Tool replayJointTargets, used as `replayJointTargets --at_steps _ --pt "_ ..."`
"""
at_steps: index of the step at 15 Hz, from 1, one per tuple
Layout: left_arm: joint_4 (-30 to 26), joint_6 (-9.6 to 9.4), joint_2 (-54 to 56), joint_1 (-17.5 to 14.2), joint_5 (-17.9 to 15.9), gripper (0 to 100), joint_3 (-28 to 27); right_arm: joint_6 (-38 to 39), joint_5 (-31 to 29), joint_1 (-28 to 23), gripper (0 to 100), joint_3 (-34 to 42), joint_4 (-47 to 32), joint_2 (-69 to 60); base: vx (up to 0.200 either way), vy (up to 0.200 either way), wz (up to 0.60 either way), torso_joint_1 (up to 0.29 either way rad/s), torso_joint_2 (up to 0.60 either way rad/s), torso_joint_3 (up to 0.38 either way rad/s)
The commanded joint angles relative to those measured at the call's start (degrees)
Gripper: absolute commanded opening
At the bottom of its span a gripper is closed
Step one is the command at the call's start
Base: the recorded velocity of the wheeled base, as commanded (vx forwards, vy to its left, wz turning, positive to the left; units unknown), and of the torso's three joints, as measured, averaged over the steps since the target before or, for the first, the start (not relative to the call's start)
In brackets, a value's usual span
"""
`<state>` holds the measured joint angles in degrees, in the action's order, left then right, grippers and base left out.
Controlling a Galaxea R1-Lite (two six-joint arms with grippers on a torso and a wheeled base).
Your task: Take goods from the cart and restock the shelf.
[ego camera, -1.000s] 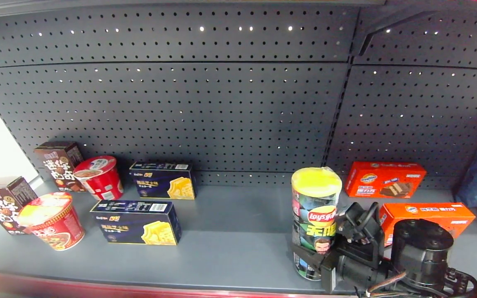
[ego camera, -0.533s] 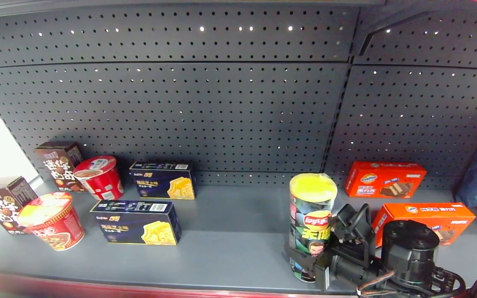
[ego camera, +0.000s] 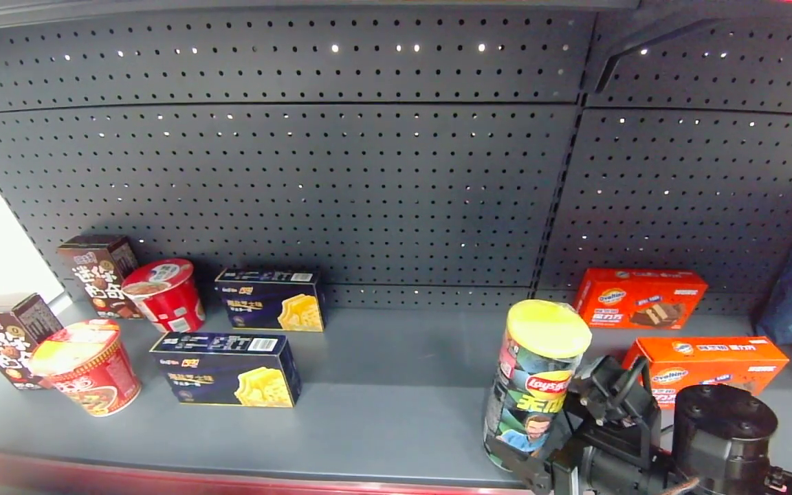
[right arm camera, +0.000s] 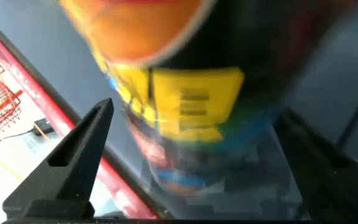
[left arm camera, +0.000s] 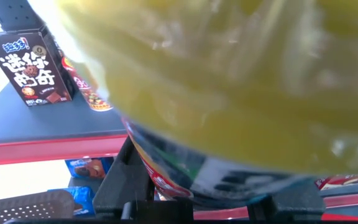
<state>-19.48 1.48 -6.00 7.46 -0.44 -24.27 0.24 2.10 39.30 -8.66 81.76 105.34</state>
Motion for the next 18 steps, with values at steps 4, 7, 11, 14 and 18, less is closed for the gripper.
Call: replayJointTargets --at_steps 4,7,11,14,18 --pt "0.06 0.02 0.02 0.01 0.0 0 -0.07 -0.16 -1.22 -1.86 100 8.66 -1.17 -13.67 0.0 0.0 0.0 0.0 0.0 0.0" --pt "0.06 0.02 0.02 0.01 -0.09 0 0.19 -0.42 -1.66 -5.46 100 8.66 -3.36 -17.54 0.0 0.0 0.0 0.0 0.0 0.0" --pt "0.06 0.11 0.02 0.01 -0.26 0 0.8 -2.0 -1.39 -11.09 100 7.78 -2.75 -21.93 0.0 0.0 0.0 0.0 0.0 0.0" --pt "0.23 0.02 0.02 0.01 -0.35 0 2.39 -3.32 -0.87 -11.88 100 7.78 -3.54 -26.5 0.0 0.0 0.0 0.0 0.0 0.0" --pt "0.23 0.19 0.02 0.01 -0.62 0 2.91 -3.94 -1.57 -12.32 100 -1.98 -16.9 -29.05 0.0 0.0 0.0 0.0 0.0 0.0"
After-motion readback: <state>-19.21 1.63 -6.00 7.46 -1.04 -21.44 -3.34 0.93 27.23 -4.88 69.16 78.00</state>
